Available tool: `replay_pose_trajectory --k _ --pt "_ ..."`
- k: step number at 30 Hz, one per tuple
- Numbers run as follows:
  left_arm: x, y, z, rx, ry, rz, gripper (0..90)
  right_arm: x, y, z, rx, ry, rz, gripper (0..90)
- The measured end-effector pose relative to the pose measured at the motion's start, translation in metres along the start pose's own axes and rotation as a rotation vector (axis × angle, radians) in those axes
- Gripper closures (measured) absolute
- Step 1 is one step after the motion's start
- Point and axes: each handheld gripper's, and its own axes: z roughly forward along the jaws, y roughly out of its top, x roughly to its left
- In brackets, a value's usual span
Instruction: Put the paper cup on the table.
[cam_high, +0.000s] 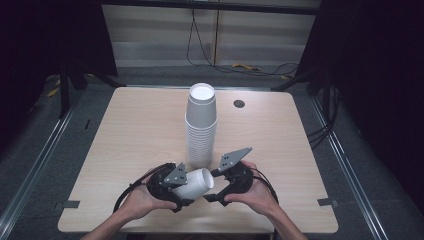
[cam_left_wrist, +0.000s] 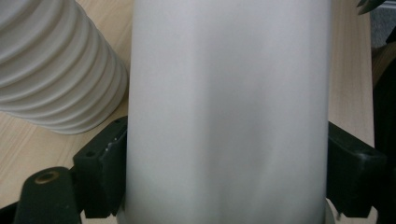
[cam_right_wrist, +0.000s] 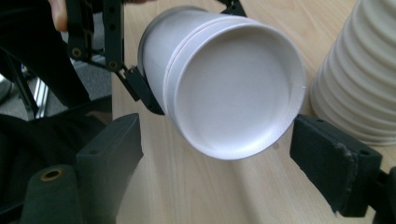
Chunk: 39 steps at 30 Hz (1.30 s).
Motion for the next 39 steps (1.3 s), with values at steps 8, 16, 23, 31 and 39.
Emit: replay_pose_trajectory --k 8,16,23,31,39 --pt "0.002 0.016 -0.005 0.014 0.0 0.037 15.8 0.0 0.003 -0.001 0.064 0.008 -0.048 18.6" --pt "0.006 0.028 -0.007 0.068 -0.001 0.08 15.8 -0.003 0.005 0.001 0.122 -0.014 -0.087 18.6" --pt "0.007 0.024 -0.003 0.107 -0.004 0.098 15.8 -0.002 0.003 0.005 0.164 -0.038 -0.108 19.3" --pt "0.005 0.022 0.003 0.154 -0.021 0.125 15.9 -0.001 0.009 0.01 0.198 -0.04 -0.142 19.3" --pt "-0.001 0.023 0.007 0.163 -0.054 0.115 16.0 0.001 0.013 0.017 0.22 -0.031 -0.157 19.1"
